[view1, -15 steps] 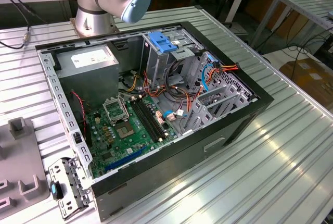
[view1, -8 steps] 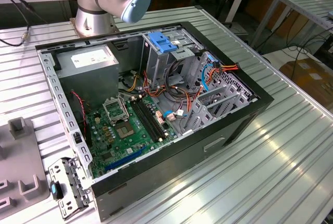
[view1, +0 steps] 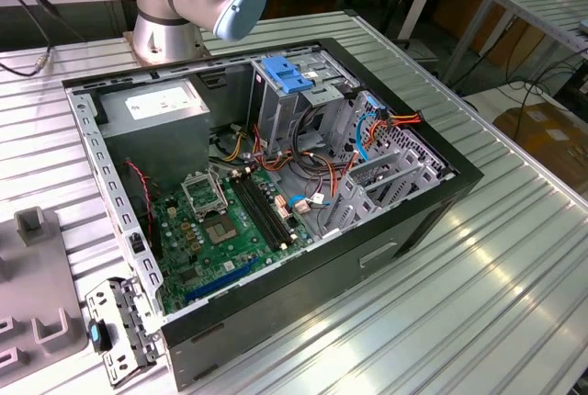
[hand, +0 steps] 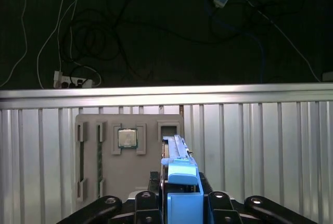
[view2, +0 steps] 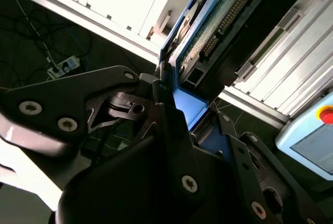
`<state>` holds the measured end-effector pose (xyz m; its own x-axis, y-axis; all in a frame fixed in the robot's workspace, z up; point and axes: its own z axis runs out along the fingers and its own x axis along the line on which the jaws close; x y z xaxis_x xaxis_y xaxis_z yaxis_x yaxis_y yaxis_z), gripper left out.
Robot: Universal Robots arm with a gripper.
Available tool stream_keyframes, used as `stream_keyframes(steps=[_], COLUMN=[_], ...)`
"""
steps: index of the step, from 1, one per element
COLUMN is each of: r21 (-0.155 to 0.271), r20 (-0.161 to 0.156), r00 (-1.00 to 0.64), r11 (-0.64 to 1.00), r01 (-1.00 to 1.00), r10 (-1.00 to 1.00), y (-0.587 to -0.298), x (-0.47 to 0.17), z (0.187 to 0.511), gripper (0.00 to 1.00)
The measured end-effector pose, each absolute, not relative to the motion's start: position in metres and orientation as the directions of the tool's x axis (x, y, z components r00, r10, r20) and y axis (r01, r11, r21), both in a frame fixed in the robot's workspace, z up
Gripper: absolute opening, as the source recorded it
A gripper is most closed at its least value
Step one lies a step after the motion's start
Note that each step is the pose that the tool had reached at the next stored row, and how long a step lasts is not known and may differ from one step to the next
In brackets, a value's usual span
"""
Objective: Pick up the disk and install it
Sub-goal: 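Pick up the disk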
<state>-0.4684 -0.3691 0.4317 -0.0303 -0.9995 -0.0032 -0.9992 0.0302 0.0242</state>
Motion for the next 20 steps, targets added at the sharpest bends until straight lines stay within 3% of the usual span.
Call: stream_keyframes(steps=[15,18,20], r21=[0.024,0.025,0.024], r20=[-0.003,-0.003,-0.003], r00=[-0.030,-0.030,-0.030], r11=[0.030,0.030,0.030], r01=[-0.999,-0.999,-0.999], r10=[-1.000,-1.000,-1.000], y=[-0.369,-0.369,-0.369], x=[-0.468,-0.468,-0.468], z=[0.459,0.496,0.496], gripper=[0.37,0.37,0.37])
